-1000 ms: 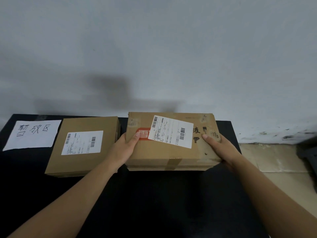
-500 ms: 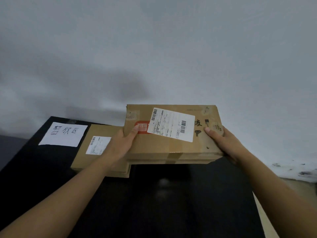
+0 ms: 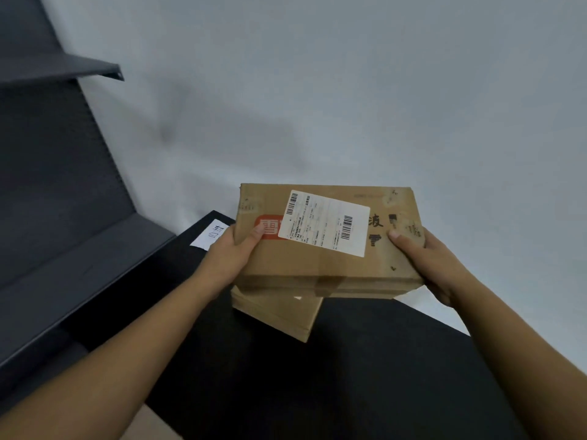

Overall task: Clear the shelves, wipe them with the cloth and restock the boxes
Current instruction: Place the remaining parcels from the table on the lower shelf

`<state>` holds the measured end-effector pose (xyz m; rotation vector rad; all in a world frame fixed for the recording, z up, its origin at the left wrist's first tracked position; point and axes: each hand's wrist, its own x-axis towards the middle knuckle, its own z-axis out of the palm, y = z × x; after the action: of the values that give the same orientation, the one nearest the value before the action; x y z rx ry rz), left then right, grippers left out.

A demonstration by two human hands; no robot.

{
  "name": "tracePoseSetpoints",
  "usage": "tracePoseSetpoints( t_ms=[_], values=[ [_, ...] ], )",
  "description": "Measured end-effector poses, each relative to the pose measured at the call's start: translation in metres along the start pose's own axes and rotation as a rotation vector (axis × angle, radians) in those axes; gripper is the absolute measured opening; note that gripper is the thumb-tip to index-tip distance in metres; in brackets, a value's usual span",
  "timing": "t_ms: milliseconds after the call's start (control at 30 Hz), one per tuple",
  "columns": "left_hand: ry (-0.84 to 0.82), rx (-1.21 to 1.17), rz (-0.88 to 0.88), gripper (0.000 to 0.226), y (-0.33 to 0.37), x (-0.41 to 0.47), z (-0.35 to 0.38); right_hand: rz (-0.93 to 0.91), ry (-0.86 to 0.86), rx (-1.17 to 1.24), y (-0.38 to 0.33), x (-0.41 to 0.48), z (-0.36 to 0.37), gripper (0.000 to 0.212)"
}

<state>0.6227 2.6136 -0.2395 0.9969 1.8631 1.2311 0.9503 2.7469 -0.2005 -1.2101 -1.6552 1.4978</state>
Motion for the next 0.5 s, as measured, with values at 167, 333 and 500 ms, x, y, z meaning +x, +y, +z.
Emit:
tracePoseSetpoints(
  t_ms=[167,333,500],
  values=[
    [0.159,-0.030,-0.018,0.062,-0.016,-0.034,-0.090,-0.056,-0.123,-0.023,-0.033,0.008,0.090,0.039],
    [0.336,-0.031,-0.037,0.064,-0.050,-0.086,-0.191,-0.102,-0.260,-0.067,-0.061,0.002,0.196,0.042],
    [0.504,-0.036,-0.104,0.059,-0.080,-0.145,-0.287,-0.143,-0.378,-0.107,-0.085,-0.015,0.305,0.040]
  ],
)
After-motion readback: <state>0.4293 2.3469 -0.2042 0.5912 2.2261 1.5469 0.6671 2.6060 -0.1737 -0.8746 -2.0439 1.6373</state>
